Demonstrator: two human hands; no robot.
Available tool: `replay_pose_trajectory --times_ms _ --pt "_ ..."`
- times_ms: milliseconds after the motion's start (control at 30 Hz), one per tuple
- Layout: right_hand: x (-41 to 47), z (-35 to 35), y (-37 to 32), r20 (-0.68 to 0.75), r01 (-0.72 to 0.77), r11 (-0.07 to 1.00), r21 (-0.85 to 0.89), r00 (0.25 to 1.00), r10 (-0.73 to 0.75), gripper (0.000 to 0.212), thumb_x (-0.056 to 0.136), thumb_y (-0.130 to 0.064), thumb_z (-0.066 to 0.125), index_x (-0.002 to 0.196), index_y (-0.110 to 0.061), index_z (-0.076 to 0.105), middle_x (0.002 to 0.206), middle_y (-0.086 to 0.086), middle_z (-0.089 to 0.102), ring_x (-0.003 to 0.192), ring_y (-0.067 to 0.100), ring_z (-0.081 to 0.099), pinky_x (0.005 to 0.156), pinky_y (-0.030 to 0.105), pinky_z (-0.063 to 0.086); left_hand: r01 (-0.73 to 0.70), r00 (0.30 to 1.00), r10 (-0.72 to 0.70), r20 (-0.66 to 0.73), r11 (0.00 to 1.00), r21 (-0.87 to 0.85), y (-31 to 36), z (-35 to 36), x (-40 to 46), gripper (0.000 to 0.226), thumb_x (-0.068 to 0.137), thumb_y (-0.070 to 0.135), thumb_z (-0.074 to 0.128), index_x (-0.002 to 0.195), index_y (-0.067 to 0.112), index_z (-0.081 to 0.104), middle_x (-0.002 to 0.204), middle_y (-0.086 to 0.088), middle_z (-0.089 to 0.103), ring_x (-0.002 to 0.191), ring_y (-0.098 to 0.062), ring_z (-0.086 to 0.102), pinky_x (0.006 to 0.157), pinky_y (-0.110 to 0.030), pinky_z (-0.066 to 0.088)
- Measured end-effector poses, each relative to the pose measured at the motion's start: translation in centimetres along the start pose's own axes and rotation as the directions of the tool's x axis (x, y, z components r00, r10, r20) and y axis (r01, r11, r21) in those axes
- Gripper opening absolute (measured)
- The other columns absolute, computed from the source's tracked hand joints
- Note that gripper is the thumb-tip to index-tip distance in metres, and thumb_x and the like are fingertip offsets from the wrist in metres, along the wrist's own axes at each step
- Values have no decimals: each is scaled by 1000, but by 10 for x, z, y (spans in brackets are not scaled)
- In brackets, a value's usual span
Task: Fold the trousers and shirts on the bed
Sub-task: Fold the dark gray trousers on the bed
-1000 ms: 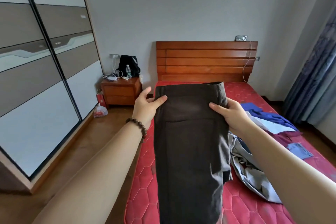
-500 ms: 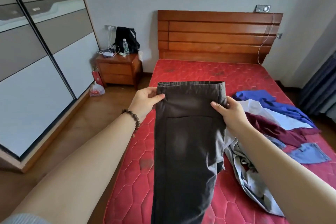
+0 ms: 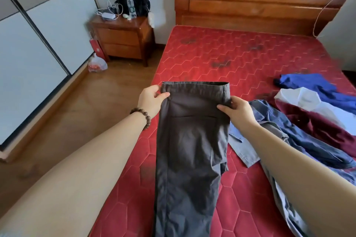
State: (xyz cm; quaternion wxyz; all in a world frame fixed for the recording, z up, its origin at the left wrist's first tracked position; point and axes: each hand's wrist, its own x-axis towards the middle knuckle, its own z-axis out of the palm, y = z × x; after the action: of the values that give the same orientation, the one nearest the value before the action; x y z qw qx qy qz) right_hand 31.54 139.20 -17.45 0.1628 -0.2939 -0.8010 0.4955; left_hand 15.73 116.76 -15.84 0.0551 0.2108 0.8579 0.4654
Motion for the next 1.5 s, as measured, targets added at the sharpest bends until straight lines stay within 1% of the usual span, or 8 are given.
replay_pose_trajectory --times_ms 200,400,800,967,1133,1200,1300,1500 --pt "69 63 74 -71 -55 995 -84 996 49 25 81 -27 74 93 -9 61 78 9 63 70 22 53 68 38 46 28 1000 -29 -4 998 -56 -83 57 54 15 91 25 62 94 12 68 76 -3 64 67 -15 53 62 -25 40" --pt "83 103 170 74 -297 927 -230 944 321 60 89 -23 65 143 -16 39 126 9 59 90 22 59 72 29 47 360 872 -332 359 933 -13 -176 110 49 53 99 22 47 148 12 31 148 -13 41 135 -20 40 108 -28 30" --pt "71 166 278 120 -477 741 -472 799 590 68 83 -51 65 130 -8 40 120 15 57 111 33 56 86 35 45 533 679 -685 264 708 464 -292 191 19 62 88 50 58 125 1 47 123 -14 58 113 -33 56 84 -33 42" --pt "65 186 288 169 -400 789 -466 835 523 37 90 -39 62 105 -7 48 110 14 62 105 32 58 71 29 35 386 808 -543 231 782 489 -296 201 12 41 93 35 57 67 13 35 79 -14 56 81 -35 55 62 -34 33" --pt "89 180 274 65 -221 892 -395 962 266 22 92 -24 60 100 -4 58 99 15 67 96 33 60 68 29 33 388 903 -414 119 901 191 -286 200 34 38 87 23 66 66 7 39 62 -8 38 64 -23 37 52 -33 18" --pt "114 175 267 37 -216 908 -358 969 245 26 93 -28 58 95 -2 58 91 15 65 88 31 59 67 29 32 389 914 -402 63 908 154 -280 201 59 22 87 23 67 82 5 56 77 -14 57 77 -28 53 62 -30 32" --pt "133 158 269 7 -318 920 -228 945 328 25 99 -28 45 103 -8 61 99 16 66 92 33 60 81 39 45 407 901 -430 55 884 228 -275 203 73 57 90 28 63 136 2 42 136 -14 51 126 -30 47 102 -34 36" --pt "71 130 302 128 -137 893 -429 969 210 55 77 -1 60 131 -10 54 131 9 56 123 26 50 104 27 35 -193 926 -26 376 824 533 -285 229 15 70 97 43 41 151 6 16 160 -9 7 148 -21 -1 119 -33 2"
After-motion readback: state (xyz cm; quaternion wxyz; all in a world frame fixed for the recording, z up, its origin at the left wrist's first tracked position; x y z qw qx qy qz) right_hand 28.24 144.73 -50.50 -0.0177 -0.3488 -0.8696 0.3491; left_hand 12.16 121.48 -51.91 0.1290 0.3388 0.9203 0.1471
